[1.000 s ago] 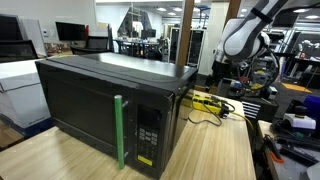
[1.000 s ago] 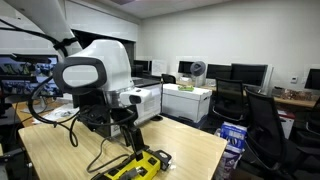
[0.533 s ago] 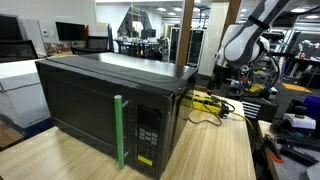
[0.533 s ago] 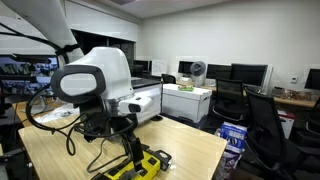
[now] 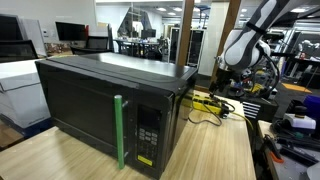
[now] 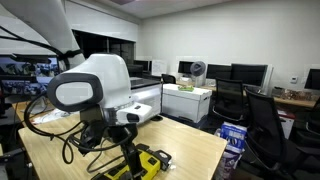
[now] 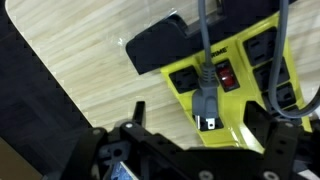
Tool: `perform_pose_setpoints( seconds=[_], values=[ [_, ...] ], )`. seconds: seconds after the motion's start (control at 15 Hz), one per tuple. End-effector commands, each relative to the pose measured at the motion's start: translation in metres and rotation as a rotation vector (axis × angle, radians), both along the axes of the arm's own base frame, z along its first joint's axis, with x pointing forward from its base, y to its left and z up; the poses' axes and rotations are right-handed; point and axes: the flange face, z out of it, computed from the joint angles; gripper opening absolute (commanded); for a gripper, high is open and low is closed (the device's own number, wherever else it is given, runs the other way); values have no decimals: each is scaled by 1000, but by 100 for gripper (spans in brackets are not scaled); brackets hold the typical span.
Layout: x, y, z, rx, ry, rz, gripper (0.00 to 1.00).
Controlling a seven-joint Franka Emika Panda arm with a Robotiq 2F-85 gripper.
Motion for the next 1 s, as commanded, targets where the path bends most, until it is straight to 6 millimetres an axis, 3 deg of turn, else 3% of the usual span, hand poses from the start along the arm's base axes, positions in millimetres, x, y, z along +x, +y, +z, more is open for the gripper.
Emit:
perform_pose_setpoints(
  seconds=[0.0,0.47,0.73,0.93],
  values=[
    [-2,3,-6,12,-36,-13,100],
    [-2,7,-19,43,0,-2,100],
    [-3,5,-22,46,9,-8,87],
    [-1,5,-22,41,7,-6,99]
  ],
)
